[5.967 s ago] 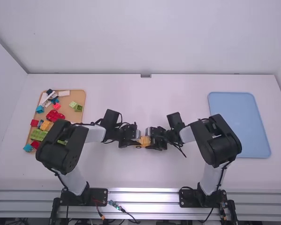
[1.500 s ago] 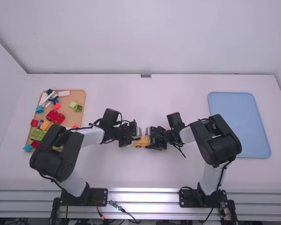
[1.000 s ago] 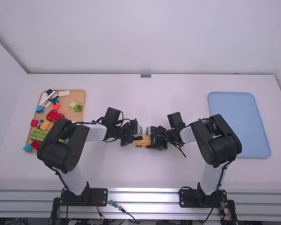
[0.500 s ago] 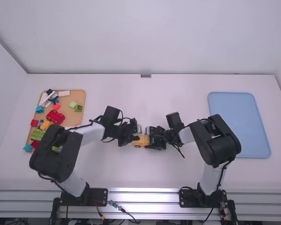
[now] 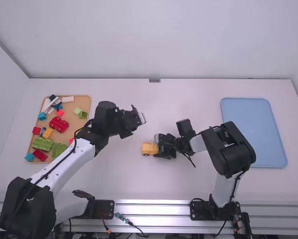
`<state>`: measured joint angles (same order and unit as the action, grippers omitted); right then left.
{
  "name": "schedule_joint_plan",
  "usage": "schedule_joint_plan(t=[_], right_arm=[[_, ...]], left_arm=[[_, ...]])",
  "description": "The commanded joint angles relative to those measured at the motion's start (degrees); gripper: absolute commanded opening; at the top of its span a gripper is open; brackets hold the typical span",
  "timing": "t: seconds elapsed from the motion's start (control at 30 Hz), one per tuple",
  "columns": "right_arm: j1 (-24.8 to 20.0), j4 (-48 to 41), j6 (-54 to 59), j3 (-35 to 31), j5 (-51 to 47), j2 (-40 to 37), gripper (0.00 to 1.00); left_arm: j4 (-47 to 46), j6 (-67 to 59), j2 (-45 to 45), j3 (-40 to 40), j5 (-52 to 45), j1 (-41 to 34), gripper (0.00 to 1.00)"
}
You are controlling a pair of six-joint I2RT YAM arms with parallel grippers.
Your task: Assemble lego blocks to make yellow taxi
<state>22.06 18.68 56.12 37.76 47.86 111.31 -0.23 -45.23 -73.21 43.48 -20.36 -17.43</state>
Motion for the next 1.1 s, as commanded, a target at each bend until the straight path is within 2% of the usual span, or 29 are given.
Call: schedule_joint_plan(t=[0.0, 0.07, 0.1, 0.13, 0.4, 0.5, 0.53, 0.57, 0.8, 0.93, 1.0, 1.07], right_arm=[[-0.26, -0.83, -0.48, -1.03, -8.17, 1.65, 0.43], [-0.26, -0.76, -1.11, -1.03, -8.76, 1.65, 0.45], [-0.26, -0.87, -1.31, -1.03, -9.25, 1.65, 0.47], [-0.26, -0.94, -1.31, -1.03, -9.62, 1.65, 0.49], [-0.26, -2.93, -1.31, -1.03, -10.08, -0.33, 0.58], [-0.26, -4.22, -1.27, -1.03, -11.1, -1.71, 0.58], [-0.26, -5.16, -1.25, -1.05, -12.04, -2.63, 0.96], [-0.26, -5.44, -1.22, -1.05, -12.2, -2.83, 0.62], [-0.26, -7.43, -1.29, -1.05, -16.44, -5.12, 0.66], [-0.26, -7.43, -1.29, -1.05, -18.36, -5.17, 0.78], [-0.26, -7.39, -1.27, -1.05, -18.34, -5.17, 0.88], [-0.26, -7.39, -1.25, -1.05, -18.4, -5.19, 0.9]], left_arm=[[-0.77, 2.38, 0.49, 0.26, 4.83, -0.13, 0.52], [-0.97, 2.4, 0.49, 0.26, 4.81, -0.09, 0.66], [-0.97, 3.34, 0.49, 0.26, 4.79, 0.33, 0.9], [-0.58, 5.07, 0.49, 0.26, 4.83, 0.83, 0.99], [0.08, 9.92, 0.45, 0.26, 3.65, 5.29, 0.99], [0.27, 9.92, 0.14, 0.26, 0.83, 6.82, 0.99], [0.12, 9.9, 0.1, 0.26, -1.38, 7.91, 0.99], [0.12, 9.92, 0.1, 0.26, -1.81, 8.17, 0.99], [0.1, 9.94, 0.1, 0.26, -6.47, 11.23, 0.99], [0.1, 9.94, 0.1, 0.26, -7.28, 11.85, 0.99], [0.08, 9.92, 0.1, 0.26, -7.28, 11.54, 0.99], [0.1, 9.92, 0.1, 0.26, -7.3, 11.54, 0.99]])
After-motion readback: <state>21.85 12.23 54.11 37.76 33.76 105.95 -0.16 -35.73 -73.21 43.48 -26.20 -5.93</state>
